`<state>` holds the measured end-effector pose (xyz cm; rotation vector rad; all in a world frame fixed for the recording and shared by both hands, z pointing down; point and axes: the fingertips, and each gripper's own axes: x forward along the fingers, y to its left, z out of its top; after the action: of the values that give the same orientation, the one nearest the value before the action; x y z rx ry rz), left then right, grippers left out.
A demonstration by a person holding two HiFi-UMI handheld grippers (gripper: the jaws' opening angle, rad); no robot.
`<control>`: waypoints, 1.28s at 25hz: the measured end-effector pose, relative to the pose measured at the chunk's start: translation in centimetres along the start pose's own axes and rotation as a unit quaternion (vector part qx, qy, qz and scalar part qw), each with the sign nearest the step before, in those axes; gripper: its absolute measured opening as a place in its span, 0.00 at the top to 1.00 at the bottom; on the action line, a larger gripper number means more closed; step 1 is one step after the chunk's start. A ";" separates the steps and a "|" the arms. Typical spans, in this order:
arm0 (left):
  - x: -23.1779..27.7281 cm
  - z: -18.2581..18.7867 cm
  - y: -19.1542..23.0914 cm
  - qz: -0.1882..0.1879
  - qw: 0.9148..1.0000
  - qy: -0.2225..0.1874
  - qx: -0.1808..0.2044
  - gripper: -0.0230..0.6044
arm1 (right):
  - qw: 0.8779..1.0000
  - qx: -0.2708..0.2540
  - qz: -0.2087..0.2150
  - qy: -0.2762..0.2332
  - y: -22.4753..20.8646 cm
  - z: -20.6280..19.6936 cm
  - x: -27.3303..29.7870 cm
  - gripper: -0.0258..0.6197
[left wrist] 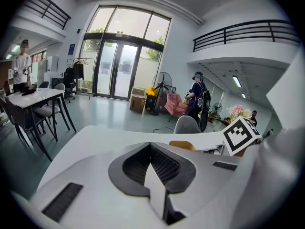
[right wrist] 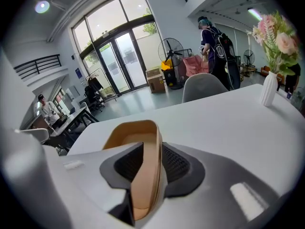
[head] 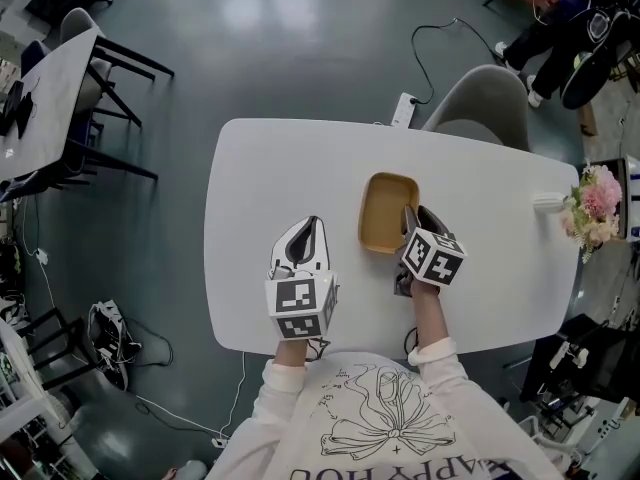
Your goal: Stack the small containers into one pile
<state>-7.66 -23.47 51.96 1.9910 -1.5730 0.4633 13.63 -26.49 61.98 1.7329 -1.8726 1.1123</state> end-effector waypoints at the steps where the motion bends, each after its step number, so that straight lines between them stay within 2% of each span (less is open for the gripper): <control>1: -0.1 0.1 0.0 0.000 1.000 -0.002 0.001 0.95 | 1.000 -0.003 0.001 -0.005 0.1 0.2 -0.2 0.76; 6: -0.8 0.9 -0.6 -0.006 1.000 -0.017 0.008 0.95 | 0.998 -0.032 -0.003 -0.050 0.5 1.8 -2.3 0.76; 10: -1.8 1.6 -1.2 -0.011 0.999 -0.033 0.018 0.95 | 0.991 -0.068 0.017 -0.114 2.1 4.0 -5.2 0.77; 12: -2.6 1.9 -1.6 -0.012 0.999 -0.041 0.022 0.95 | 0.984 -0.093 0.023 -0.152 2.9 5.2 -7.2 0.84; 16: -4.5 2.9 -2.6 -0.010 0.997 -0.069 0.032 0.95 | 0.970 -0.121 0.026 -0.208 3.9 7.0 -11.2 0.92; 24: -9.2 6.5 -4.2 -0.004 0.987 -0.147 0.056 0.95 | 0.949 -0.133 0.045 -0.284 5.3 9.0 -17.9 0.94; 32: -13.6 9.5 -6.3 -0.011 0.976 -0.206 0.077 0.95 | 0.928 -0.141 0.064 -0.338 7.0 10.9 -23.4 0.94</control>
<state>-5.72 -17.82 35.27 2.3317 -1.8009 0.1718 14.02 -19.32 36.24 1.9894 -2.4126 0.2379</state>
